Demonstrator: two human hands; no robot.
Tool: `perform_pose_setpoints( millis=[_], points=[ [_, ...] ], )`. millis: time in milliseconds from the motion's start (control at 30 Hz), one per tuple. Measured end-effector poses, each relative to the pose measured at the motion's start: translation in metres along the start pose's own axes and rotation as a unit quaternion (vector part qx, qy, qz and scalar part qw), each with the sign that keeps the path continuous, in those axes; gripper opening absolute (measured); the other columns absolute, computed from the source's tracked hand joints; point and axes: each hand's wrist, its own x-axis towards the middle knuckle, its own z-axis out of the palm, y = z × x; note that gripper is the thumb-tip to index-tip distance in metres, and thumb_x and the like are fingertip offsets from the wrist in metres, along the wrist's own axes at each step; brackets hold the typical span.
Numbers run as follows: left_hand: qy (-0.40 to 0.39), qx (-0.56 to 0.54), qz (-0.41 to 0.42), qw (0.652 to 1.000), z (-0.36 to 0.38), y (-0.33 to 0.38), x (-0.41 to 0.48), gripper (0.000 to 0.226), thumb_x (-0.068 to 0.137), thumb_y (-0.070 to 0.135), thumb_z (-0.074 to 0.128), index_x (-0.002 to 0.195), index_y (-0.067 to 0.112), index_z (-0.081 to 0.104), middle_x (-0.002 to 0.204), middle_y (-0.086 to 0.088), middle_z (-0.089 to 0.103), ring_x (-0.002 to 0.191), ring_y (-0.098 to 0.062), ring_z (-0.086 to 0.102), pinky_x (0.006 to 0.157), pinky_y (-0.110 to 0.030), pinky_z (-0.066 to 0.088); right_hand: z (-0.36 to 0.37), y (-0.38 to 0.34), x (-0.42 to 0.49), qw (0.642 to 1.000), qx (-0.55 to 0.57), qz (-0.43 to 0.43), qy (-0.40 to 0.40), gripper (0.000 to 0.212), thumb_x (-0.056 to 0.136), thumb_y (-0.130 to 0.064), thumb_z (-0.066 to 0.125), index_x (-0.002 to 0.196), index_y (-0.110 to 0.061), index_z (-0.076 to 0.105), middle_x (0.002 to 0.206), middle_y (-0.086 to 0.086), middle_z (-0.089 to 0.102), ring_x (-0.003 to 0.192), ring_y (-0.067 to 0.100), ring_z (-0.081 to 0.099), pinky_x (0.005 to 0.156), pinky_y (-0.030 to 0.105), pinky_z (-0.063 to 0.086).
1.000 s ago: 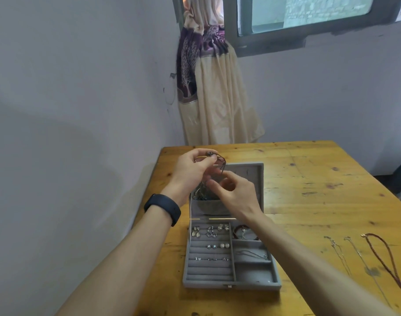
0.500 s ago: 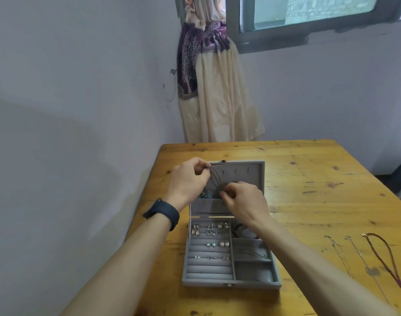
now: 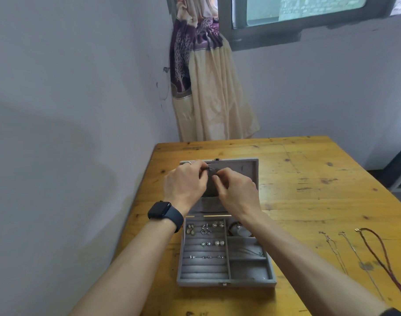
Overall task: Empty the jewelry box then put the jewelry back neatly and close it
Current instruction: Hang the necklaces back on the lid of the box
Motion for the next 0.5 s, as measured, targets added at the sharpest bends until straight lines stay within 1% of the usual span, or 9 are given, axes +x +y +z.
perform_pose_setpoints(
  millis=[100,167,233,333,400,433,500],
  points=[
    [-0.004,-0.014,-0.02,1.0,-0.002,0.0,0.001,0.02,0.096,0.039,0.054,0.107,0.032,0.069,0.097,0.007,0.071,0.087,-0.02,0.066,0.059,-0.025,0.038,0.001,0.002,0.002,0.999,0.035,0.009,-0.026,0.02,0.097,-0.042,0.051,0.099,-0.029,0.066,0.089,-0.006,0.069,0.085,0.022,0.064,0.074,0.039,0.053],
    [-0.006,-0.011,-0.028,1.0,-0.003,0.0,0.0,0.019,0.095,0.039,0.054,0.104,0.032,0.069,0.097,0.007,0.07,0.084,-0.018,0.063,0.058,-0.025,0.036,0.002,0.001,0.004,0.998,0.046,0.022,-0.045,0.022,0.098,-0.04,0.05,0.097,-0.028,0.067,0.089,-0.004,0.067,0.086,0.021,0.063,0.075,0.039,0.051],
    [-0.004,-0.011,-0.048,0.999,-0.005,0.0,0.0,0.019,0.094,0.04,0.056,0.102,0.031,0.07,0.095,0.007,0.07,0.079,-0.015,0.06,0.057,-0.024,0.035,0.001,-0.001,0.007,0.997,0.054,0.043,-0.045,0.027,0.097,-0.043,0.048,0.097,-0.027,0.07,0.091,-0.004,0.069,0.088,0.021,0.063,0.077,0.039,0.052],
    [0.004,-0.006,-0.09,0.996,-0.006,0.002,-0.001,0.018,0.093,0.041,0.057,0.096,0.03,0.071,0.092,0.009,0.07,0.077,-0.014,0.059,0.057,-0.024,0.036,0.002,-0.007,0.011,0.996,0.038,0.069,-0.044,0.033,0.095,-0.049,0.047,0.095,-0.028,0.072,0.092,-0.004,0.072,0.089,0.022,0.065,0.076,0.036,0.052],
    [0.003,0.007,-0.099,0.995,-0.006,0.004,-0.002,0.019,0.093,0.04,0.056,0.095,0.028,0.07,0.09,0.008,0.07,0.073,-0.014,0.055,0.056,-0.024,0.036,0.002,-0.011,0.013,0.994,0.027,0.092,-0.044,0.036,0.094,-0.054,0.046,0.094,-0.029,0.072,0.09,-0.003,0.073,0.088,0.024,0.066,0.075,0.036,0.053],
    [0.002,0.012,-0.101,0.995,-0.005,0.004,-0.003,0.018,0.093,0.04,0.056,0.095,0.028,0.07,0.09,0.007,0.07,0.072,-0.014,0.054,0.056,-0.025,0.038,0.002,-0.012,0.013,0.993,0.026,0.106,-0.042,0.038,0.093,-0.056,0.046,0.093,-0.029,0.073,0.089,-0.003,0.073,0.089,0.025,0.066,0.076,0.036,0.054],
    [0.0,0.021,-0.109,0.994,-0.006,0.005,-0.003,0.017,0.093,0.04,0.056,0.095,0.029,0.069,0.091,0.007,0.07,0.076,-0.018,0.061,0.059,-0.027,0.046,0.002,-0.014,0.014,0.991,0.016,0.126,-0.037,0.038,0.093,-0.057,0.046,0.092,-0.03,0.073,0.089,-0.001,0.074,0.091,0.027,0.066,0.076,0.036,0.053]
  ],
)
